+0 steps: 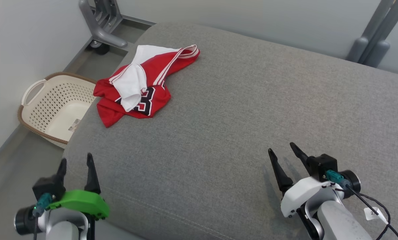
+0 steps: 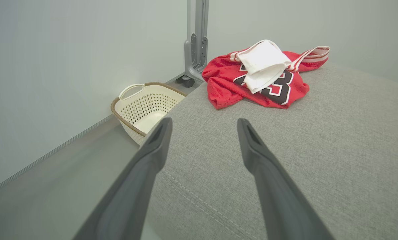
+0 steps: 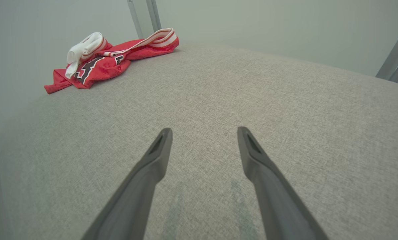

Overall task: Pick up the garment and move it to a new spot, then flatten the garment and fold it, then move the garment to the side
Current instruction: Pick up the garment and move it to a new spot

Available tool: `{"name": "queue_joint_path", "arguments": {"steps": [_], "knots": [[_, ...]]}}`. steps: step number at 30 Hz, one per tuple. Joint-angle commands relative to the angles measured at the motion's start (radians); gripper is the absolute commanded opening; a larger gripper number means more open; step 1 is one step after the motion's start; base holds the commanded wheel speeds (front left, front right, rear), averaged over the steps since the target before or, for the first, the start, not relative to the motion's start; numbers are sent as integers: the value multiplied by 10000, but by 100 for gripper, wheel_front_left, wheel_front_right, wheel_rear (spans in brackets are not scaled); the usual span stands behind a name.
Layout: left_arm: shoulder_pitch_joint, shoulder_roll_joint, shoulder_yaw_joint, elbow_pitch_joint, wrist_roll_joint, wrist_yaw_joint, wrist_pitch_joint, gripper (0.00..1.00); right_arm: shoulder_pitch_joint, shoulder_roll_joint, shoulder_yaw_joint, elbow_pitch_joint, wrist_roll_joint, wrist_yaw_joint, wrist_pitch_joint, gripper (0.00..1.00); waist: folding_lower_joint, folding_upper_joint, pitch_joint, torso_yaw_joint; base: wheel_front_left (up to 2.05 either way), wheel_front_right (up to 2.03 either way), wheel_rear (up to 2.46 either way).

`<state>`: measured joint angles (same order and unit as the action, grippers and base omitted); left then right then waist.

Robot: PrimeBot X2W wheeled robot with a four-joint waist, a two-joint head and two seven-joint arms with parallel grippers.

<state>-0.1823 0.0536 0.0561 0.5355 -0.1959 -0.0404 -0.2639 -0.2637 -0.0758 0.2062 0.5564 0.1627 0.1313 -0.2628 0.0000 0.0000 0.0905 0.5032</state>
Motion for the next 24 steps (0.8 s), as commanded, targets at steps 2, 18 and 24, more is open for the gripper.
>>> {"name": "queue_joint_path", "arguments": {"steps": [2, 18, 24], "knots": [[-893, 264, 184, 196, 127, -282, -10, 100, -270, -242, 150, -208, -174, -11, -24, 100, 0, 0, 687, -716, 0, 0, 0], [-5697, 2370, -803, 4472, -700, -900, 736, 100, -1236, -1170, 608, -1519, -118, -12, -24, 100, 0, 0, 2588, -3405, 0, 0, 0], [-6200, 2931, -829, 5734, -1814, -895, 1629, 100, -1333, -1357, 438, -1884, -47, -12, -24, 100, 0, 0, 3101, -4101, 0, 0, 0]]}}
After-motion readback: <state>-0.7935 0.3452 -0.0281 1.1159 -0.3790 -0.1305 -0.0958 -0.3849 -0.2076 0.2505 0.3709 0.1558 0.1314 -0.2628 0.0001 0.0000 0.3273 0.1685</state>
